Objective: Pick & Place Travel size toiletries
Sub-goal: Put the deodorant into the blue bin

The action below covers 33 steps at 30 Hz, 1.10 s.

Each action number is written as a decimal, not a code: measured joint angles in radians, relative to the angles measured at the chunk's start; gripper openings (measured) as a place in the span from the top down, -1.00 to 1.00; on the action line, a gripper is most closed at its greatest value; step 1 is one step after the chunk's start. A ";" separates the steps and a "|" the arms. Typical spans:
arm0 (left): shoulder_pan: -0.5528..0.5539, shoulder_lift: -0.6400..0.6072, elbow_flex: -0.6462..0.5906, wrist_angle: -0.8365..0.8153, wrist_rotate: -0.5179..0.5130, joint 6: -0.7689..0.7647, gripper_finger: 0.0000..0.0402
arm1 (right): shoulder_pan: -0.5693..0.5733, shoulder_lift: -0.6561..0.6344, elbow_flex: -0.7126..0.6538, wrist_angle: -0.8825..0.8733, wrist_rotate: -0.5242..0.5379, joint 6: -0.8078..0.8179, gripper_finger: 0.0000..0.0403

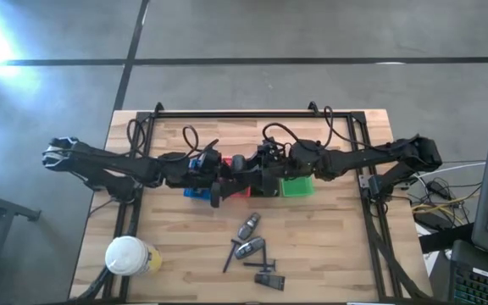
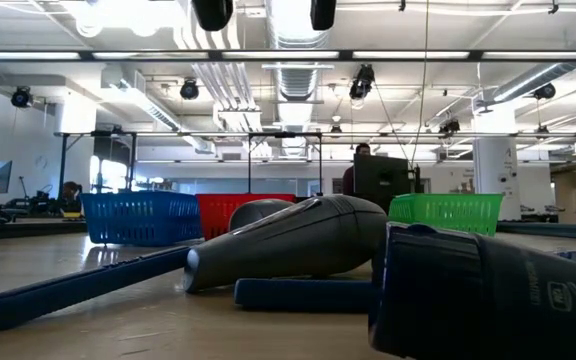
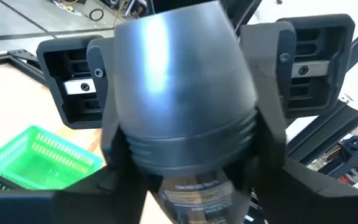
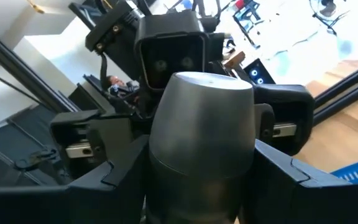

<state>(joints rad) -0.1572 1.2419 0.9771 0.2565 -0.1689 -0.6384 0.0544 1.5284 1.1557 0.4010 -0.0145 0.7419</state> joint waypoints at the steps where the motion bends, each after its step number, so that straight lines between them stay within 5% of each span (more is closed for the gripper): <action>1: 0.000 0.000 0.000 -0.003 0.005 0.003 -0.16 | 0.000 0.004 0.000 0.005 -0.001 -0.001 -0.03; 8: 0.000 0.001 -0.001 -0.017 0.017 0.032 -0.02 | 0.000 0.005 0.000 0.009 -0.012 -0.008 -0.08; 16: 0.000 -0.020 0.000 -0.169 -0.023 0.074 0.00 | -0.002 -0.039 0.000 -0.070 -0.017 -0.006 -0.45; 21: 0.001 -0.058 -0.001 -0.369 -0.114 0.037 0.00 | 0.000 -0.117 0.000 -0.220 0.134 -0.051 -0.67; 26: 0.051 -0.109 -0.002 -0.759 -0.235 -0.168 0.00 | -0.002 -0.208 0.000 -0.341 0.268 -0.094 -0.81; 29: 0.126 -0.114 -0.024 -0.945 -0.225 -0.278 0.00 | -0.001 -0.248 0.001 -0.402 0.302 -0.098 -0.82; 33: 0.233 -0.105 -0.086 -0.999 -0.088 -0.310 0.00 | 0.000 -0.258 0.001 -0.483 0.316 -0.065 -0.83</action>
<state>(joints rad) 0.0755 1.1371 0.8911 -0.7428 -0.2566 -0.9489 0.0541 1.2705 1.1564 -0.0815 0.3016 0.6770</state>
